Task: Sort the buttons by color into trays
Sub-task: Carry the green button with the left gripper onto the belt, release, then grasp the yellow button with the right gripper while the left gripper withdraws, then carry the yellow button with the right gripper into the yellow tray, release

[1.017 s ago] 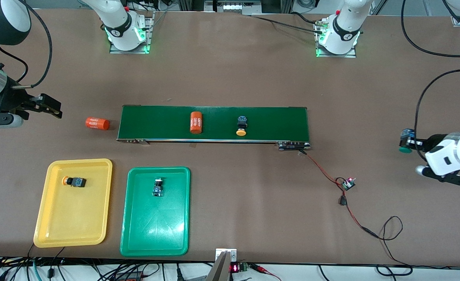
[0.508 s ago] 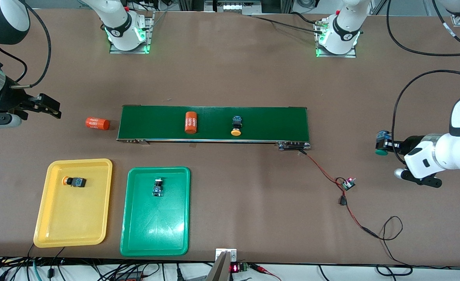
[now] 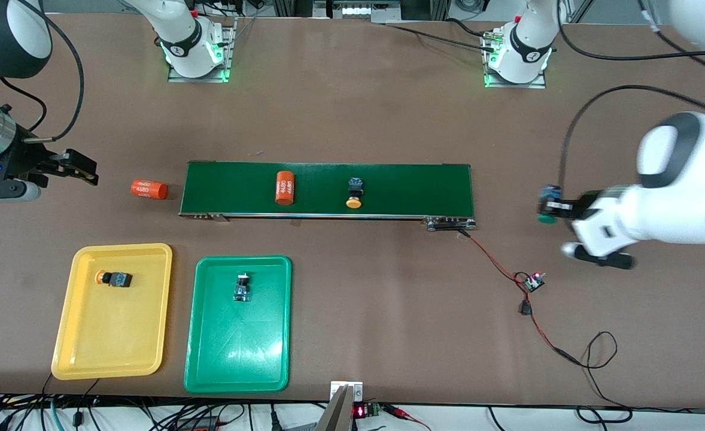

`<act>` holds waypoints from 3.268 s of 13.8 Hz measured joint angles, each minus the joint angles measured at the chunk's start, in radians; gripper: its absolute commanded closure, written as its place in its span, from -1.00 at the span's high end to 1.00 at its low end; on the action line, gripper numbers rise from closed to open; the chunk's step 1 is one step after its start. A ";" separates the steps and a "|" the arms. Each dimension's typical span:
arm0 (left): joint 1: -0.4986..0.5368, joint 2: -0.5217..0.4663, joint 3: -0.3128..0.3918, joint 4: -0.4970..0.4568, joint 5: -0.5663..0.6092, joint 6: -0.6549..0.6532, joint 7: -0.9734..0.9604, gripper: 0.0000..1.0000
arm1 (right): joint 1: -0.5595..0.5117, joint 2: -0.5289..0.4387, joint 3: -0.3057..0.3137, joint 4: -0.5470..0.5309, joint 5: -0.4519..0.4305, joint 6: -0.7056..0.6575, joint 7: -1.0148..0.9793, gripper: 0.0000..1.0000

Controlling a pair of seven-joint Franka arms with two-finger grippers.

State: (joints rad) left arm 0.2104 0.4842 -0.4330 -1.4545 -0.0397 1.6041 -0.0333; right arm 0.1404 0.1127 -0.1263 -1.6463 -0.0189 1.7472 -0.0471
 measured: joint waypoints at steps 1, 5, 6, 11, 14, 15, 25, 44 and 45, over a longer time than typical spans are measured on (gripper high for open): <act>-0.064 -0.009 0.034 -0.056 -0.025 0.060 -0.019 -0.74 | 0.001 0.008 0.000 0.000 0.000 0.002 0.000 1.00; -0.217 -0.012 0.072 -0.220 -0.047 0.238 -0.112 -0.73 | 0.005 0.031 0.002 0.000 0.012 0.006 0.000 1.00; -0.243 -0.012 0.074 -0.245 -0.047 0.258 -0.127 -0.71 | 0.006 0.037 0.003 0.000 0.031 0.013 0.000 1.00; -0.314 0.013 0.079 -0.325 -0.047 0.330 -0.154 -0.68 | 0.118 0.056 0.009 0.000 0.079 0.023 0.042 1.00; -0.345 0.044 0.080 -0.328 -0.047 0.363 -0.156 0.90 | 0.230 0.098 0.016 0.001 0.086 0.055 0.173 1.00; -0.351 0.051 0.080 -0.329 -0.048 0.372 -0.156 1.00 | 0.275 0.122 0.018 0.003 0.086 0.072 0.189 1.00; -0.346 -0.172 0.195 -0.275 -0.048 0.353 -0.157 1.00 | 0.467 0.411 0.021 0.069 0.238 0.261 0.311 1.00; -0.187 -0.466 0.423 -0.213 0.037 0.041 0.065 1.00 | 0.616 0.465 0.001 -0.023 0.196 0.354 0.587 0.77; -0.187 -0.466 0.417 -0.213 0.037 0.039 0.065 1.00 | 0.606 0.465 -0.002 -0.026 0.196 0.354 0.585 0.77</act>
State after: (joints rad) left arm 0.0230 0.0181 -0.0162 -1.6675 -0.0030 1.6427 0.0316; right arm 0.7463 0.5777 -0.1282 -1.6723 0.1771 2.1008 0.5376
